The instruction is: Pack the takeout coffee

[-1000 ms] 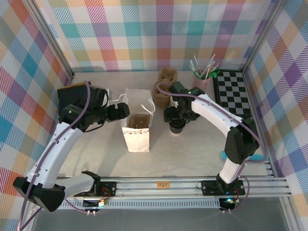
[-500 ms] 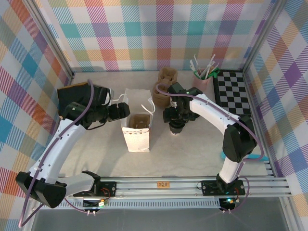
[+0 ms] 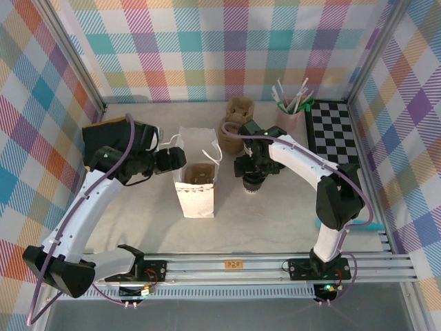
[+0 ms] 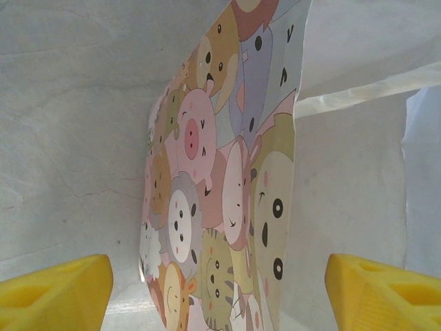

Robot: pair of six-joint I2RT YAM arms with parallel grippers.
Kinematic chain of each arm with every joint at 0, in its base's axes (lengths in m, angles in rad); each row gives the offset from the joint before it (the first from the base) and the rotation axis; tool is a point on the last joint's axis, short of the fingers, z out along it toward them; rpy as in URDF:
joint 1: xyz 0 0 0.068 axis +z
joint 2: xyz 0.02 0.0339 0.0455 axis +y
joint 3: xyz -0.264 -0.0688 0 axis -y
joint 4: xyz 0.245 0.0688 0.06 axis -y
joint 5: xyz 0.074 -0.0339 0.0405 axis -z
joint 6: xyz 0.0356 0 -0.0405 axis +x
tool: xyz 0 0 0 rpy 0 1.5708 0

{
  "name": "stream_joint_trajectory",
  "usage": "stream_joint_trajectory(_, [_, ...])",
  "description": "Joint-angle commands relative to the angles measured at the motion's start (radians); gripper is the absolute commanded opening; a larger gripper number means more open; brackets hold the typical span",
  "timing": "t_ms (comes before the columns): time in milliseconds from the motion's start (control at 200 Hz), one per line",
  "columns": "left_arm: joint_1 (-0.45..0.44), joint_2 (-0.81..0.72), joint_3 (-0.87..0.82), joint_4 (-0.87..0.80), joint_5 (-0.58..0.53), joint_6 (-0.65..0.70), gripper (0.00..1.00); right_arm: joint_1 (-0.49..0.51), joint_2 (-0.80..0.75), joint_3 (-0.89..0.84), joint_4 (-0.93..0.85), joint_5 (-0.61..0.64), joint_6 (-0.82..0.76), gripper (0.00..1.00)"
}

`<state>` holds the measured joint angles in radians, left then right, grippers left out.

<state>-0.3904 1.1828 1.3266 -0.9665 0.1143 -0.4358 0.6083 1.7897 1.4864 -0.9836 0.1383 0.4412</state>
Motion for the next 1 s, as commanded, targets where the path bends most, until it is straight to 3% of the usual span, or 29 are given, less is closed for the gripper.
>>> stream_joint_trajectory(0, [-0.008, 0.002, 0.027, 0.002, 0.006, 0.015, 0.8, 0.005, 0.013, -0.006, -0.006, 0.01, 0.016, 1.0])
stream_joint_trajectory(170, [-0.008, 0.0, 0.025, -0.002, 0.003, 0.019, 0.78, 0.012, 0.008, 0.0, -0.016, 0.022, 0.014, 1.0])
stream_joint_trajectory(395, [-0.008, -0.006, 0.022, -0.003, 0.002, 0.02, 0.77, 0.014, 0.007, 0.011, -0.031, 0.019, 0.009, 0.88])
stream_joint_trajectory(995, [-0.008, -0.025, 0.008, -0.009, -0.004, 0.025, 0.75, 0.027, -0.004, 0.075, -0.098, 0.015, 0.002, 0.85])
